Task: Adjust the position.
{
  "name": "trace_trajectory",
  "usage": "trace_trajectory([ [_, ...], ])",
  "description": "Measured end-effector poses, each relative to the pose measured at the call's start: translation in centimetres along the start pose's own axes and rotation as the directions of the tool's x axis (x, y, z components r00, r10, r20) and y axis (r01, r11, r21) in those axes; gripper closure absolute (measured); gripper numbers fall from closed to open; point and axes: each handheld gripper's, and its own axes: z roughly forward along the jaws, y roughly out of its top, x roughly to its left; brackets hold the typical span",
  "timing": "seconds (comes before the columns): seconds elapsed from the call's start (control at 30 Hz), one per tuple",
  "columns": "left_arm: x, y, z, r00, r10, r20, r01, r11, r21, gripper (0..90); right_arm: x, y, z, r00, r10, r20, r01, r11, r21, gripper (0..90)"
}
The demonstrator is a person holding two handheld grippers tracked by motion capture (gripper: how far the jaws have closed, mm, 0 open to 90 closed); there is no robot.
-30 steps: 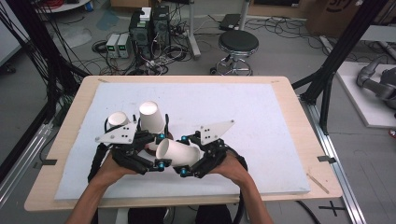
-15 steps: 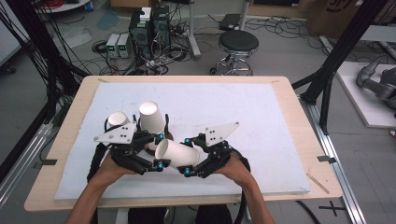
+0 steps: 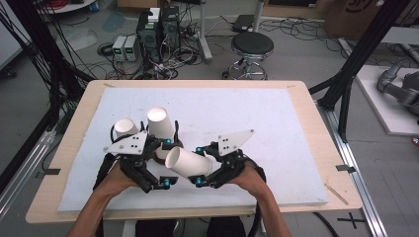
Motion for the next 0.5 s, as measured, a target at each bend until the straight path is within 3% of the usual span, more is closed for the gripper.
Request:
trace_trajectory([
  [0.1, 0.1, -0.2, -0.2, 1.0, -0.004, -0.003, 0.004, 1.0, -0.005, 5.3, 0.1, 0.0, -0.4, 1.0, 0.002, 0.007, -0.002, 1.0, 0.001, 28.3],
  [0.2, 0.0, -0.5, -0.6, 0.9997, -0.026, -0.005, 0.026, 0.9992, 0.031, 5.3, 0.0, 0.1, -0.8, 0.9998, 0.001, 0.018, -0.001, 1.0, 0.0, 28.3],
  [0.3, -0.1, -0.7, -0.9, 0.9979, -0.033, -0.056, 0.038, 0.9963, 0.077, 5.3, 0.0, 0.0, -1.0, 0.9996, 0.015, 0.023, -0.015, 1.0, 0.005, 28.2],
  [0.4, 0.1, -0.9, -1.2, 0.9933, -0.064, -0.097, 0.075, 0.9905, 0.115, 5.3, -0.1, 0.1, -1.1, 0.9996, 0.014, 0.026, -0.015, 1.0, 0.022, 28.2],
  [0.5, 0.3, -0.9, -1.4, 0.992, -0.092, -0.086, 0.106, 0.9783, 0.178, 5.3, -0.2, 0.2, -1.1, 0.9989, 0.031, 0.036, -0.033, 0.998, 0.059, 28.2],
])
